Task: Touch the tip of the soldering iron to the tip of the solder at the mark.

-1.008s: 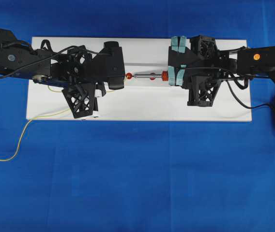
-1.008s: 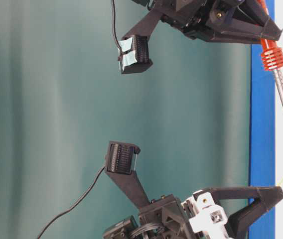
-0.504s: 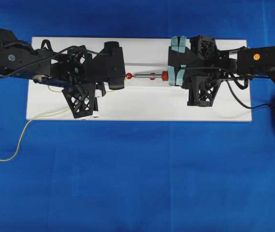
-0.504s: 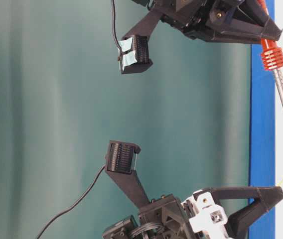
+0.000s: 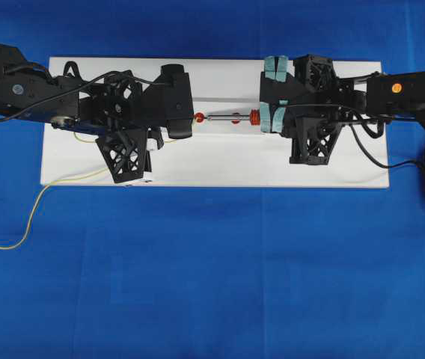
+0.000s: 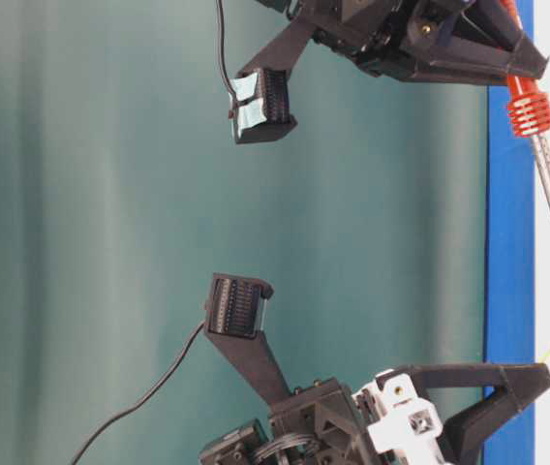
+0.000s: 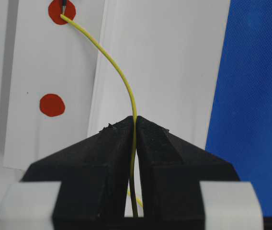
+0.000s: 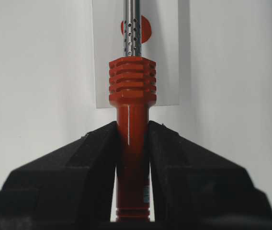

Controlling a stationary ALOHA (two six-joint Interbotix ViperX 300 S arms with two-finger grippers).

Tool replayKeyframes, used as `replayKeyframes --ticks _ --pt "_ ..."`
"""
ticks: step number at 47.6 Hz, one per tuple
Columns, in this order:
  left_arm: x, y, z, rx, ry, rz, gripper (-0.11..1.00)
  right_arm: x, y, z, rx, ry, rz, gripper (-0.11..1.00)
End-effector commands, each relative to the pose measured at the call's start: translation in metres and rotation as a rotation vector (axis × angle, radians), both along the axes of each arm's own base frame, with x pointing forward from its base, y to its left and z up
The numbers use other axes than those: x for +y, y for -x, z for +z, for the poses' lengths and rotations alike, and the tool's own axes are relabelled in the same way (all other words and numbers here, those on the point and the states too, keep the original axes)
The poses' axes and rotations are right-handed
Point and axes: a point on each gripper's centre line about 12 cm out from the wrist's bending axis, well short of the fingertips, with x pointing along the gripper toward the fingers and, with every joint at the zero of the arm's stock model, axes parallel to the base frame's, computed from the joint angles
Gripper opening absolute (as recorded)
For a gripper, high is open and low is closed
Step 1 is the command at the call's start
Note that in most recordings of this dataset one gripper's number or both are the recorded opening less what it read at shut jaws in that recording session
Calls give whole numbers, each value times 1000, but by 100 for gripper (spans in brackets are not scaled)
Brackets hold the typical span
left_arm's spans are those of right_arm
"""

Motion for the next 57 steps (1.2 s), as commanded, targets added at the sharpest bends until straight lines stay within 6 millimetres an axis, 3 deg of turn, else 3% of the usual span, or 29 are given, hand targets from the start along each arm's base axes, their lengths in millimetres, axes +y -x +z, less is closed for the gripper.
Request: replayKeyframes --ticks 1,43,57 --pt "0 -6 13 -41 -1 0 2 -1 -6 11 -41 5 -2 6" --pt "-1 -4 16 -47 -6 -6 2 -1 -7 11 -43 5 -1 6" --pt "-3 25 43 -118 -7 -1 2 -1 -6 11 -40 5 0 6"
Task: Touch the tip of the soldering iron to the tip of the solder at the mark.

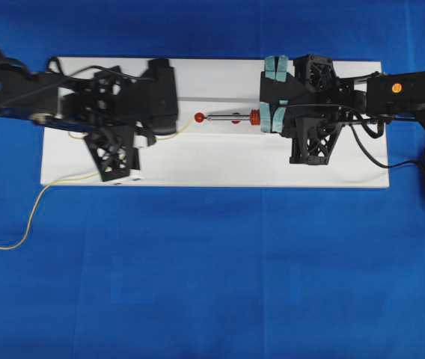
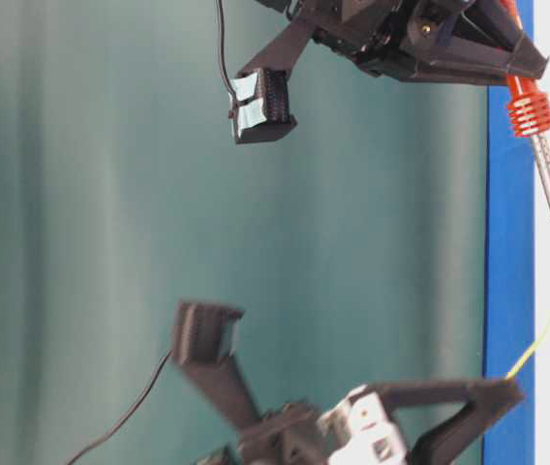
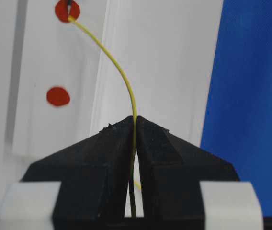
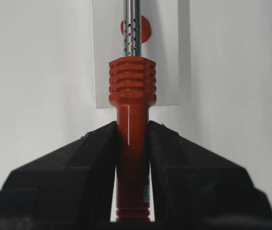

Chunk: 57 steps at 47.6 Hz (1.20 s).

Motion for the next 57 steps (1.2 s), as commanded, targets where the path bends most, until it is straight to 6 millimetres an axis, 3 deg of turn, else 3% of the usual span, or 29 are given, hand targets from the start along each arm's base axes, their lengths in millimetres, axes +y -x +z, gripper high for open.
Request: replayKeyframes --ticks 1,10,19,26,33,40,50,57 --pt "-2 9 23 -69 -2 0 2 -2 -6 11 -41 7 1 6" --pt "-4 40 47 -169 -9 1 2 -1 -7 12 -51 8 3 6" --pt "-7 70 50 -217 -3 11 2 -1 -8 12 -56 8 5 6" --pt "-8 82 52 -257 -4 12 2 -1 -9 13 -66 9 5 6" --pt "-8 84 52 -257 -4 12 2 -1 -8 16 -72 11 7 6" --pt "-8 84 52 -257 -4 12 2 0 0 34 -120 20 5 6" --pt "-8 85 52 -257 -5 11 2 4 27 58 -174 38 1 6" --pt "-8 85 52 -258 -5 11 2 8 51 65 -205 40 -3 6"
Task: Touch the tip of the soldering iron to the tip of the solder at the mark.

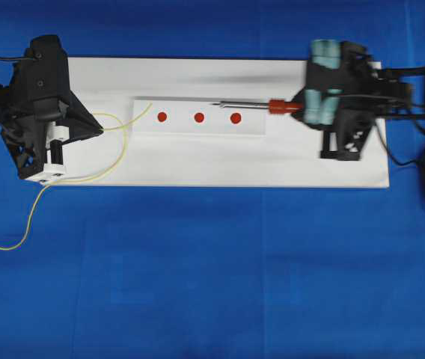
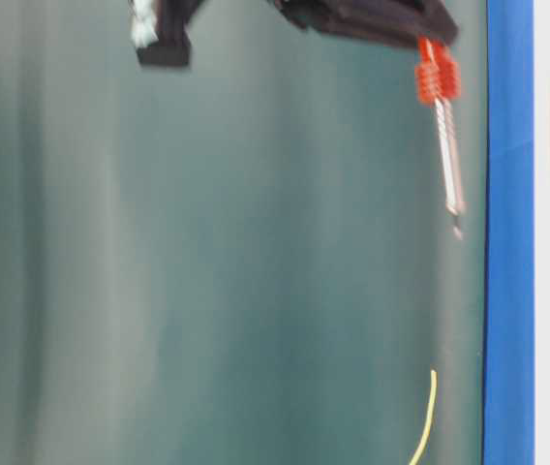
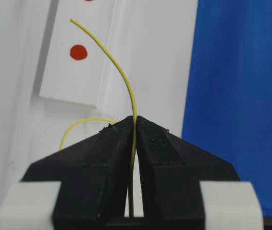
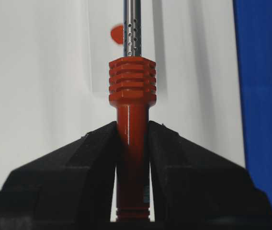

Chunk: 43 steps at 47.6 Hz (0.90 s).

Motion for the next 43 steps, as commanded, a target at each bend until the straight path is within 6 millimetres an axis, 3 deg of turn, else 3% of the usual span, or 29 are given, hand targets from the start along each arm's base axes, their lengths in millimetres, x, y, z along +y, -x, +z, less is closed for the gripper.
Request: replayKeyframes --ticks 1,9,22,29,43 --pt "0 -1 7 -28 -2 -2 2 2 11 12 -49 6 -3 6" --pt "0 0 6 -26 -1 -1 2 5 31 17 -93 0 -13 6" --pt "0 -12 9 -49 3 2 2 6 37 13 -86 -11 -28 6" --pt "2 -38 7 -26 21 16 2 4 41 13 -79 -8 -37 6" --pt "2 -116 -12 88 15 -12 2 2 45 8 -61 -8 -51 6"
